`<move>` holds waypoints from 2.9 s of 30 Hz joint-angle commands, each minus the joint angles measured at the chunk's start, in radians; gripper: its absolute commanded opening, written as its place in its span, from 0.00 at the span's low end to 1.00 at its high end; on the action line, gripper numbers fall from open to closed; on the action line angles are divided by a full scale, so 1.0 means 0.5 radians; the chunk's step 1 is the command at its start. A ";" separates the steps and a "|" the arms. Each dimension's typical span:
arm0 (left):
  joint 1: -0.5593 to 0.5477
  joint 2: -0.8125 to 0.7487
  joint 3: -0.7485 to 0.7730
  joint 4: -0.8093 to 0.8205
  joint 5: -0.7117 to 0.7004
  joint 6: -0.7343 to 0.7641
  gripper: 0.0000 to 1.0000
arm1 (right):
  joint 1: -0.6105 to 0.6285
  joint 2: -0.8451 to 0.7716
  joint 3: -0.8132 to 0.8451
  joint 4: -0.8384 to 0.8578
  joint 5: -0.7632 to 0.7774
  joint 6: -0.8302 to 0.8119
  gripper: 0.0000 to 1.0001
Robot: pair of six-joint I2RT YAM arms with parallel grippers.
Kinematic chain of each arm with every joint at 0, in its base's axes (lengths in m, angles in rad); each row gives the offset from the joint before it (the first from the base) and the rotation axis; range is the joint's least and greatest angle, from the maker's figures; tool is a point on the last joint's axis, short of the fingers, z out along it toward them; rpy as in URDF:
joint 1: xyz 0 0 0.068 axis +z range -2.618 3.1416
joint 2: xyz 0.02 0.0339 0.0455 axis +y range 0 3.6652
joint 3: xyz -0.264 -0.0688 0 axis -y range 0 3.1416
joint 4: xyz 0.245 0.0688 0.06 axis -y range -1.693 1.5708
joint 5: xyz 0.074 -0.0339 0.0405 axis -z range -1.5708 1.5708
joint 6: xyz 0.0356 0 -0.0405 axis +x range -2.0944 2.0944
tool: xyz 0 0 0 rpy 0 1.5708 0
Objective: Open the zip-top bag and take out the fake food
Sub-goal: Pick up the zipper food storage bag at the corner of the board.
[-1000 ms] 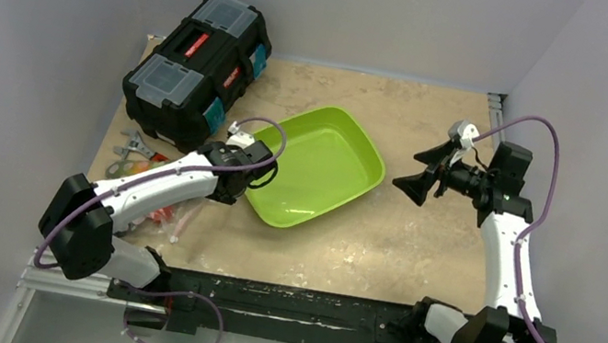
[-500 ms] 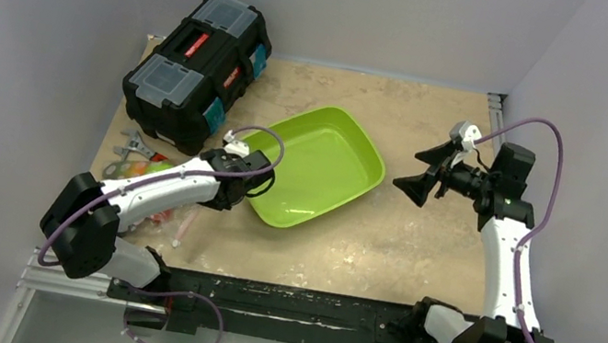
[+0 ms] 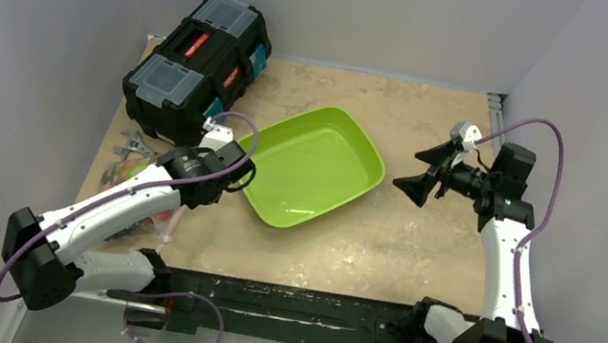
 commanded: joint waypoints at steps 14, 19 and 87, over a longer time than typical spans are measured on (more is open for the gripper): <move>-0.002 -0.288 0.601 -0.170 -0.276 0.519 0.00 | -0.002 0.036 0.046 0.042 -0.039 0.007 0.99; -0.002 -0.286 0.758 -0.136 -0.303 0.650 0.00 | -0.002 0.051 0.049 0.032 -0.034 -0.004 0.99; -0.317 0.866 2.777 0.262 1.711 1.027 0.00 | 0.236 0.234 0.603 -1.463 -0.383 -1.489 0.99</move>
